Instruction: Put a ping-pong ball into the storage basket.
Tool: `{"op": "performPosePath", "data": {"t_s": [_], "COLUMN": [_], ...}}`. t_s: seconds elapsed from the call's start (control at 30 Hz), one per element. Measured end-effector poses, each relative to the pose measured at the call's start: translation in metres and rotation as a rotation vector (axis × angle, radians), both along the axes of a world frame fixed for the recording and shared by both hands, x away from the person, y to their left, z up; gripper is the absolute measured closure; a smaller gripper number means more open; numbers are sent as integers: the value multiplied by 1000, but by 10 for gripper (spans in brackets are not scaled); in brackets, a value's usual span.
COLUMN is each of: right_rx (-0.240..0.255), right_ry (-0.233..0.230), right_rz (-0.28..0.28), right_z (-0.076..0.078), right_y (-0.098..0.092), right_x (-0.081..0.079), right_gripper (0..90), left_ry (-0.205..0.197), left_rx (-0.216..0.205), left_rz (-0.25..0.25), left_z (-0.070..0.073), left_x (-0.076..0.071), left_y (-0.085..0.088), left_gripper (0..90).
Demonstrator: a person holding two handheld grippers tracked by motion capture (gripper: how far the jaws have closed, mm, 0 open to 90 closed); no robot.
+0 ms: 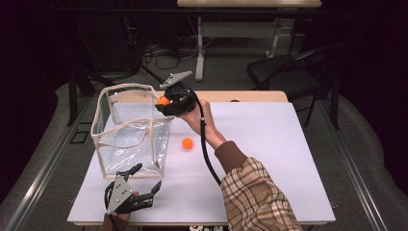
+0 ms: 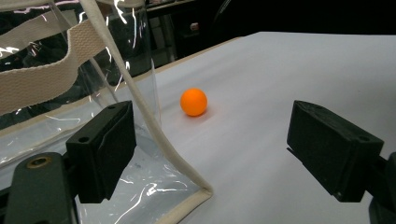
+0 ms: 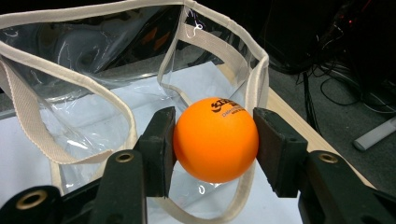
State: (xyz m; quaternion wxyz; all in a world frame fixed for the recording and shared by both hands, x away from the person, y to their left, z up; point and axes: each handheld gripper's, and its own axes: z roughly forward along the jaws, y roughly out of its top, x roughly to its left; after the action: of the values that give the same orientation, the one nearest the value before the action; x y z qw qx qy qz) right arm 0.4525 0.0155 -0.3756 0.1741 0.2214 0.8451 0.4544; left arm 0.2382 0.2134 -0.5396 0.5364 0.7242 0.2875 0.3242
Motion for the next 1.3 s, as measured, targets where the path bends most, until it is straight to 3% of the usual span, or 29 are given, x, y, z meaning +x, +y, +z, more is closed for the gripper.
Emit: {"op": "performPosePath", "data": {"t_s": [0.93,1.1,1.3], "right_rx": [-61,-61,-23], "right_ry": [77,94,100], "right_rz": [8,6,13], "right_z": [-17,-18,-14], "right_y": [26,25,13], "right_x": [13,13,10], "right_gripper": [500,354,254], "left_ry": [1,1,1], "left_rx": [-3,-5,-3], "left_rz": [1,0,1], "left_z": [0,0,0], "left_x": [0,0,0], "left_y": [1,1,1], "left_gripper": [156,156,156]}}
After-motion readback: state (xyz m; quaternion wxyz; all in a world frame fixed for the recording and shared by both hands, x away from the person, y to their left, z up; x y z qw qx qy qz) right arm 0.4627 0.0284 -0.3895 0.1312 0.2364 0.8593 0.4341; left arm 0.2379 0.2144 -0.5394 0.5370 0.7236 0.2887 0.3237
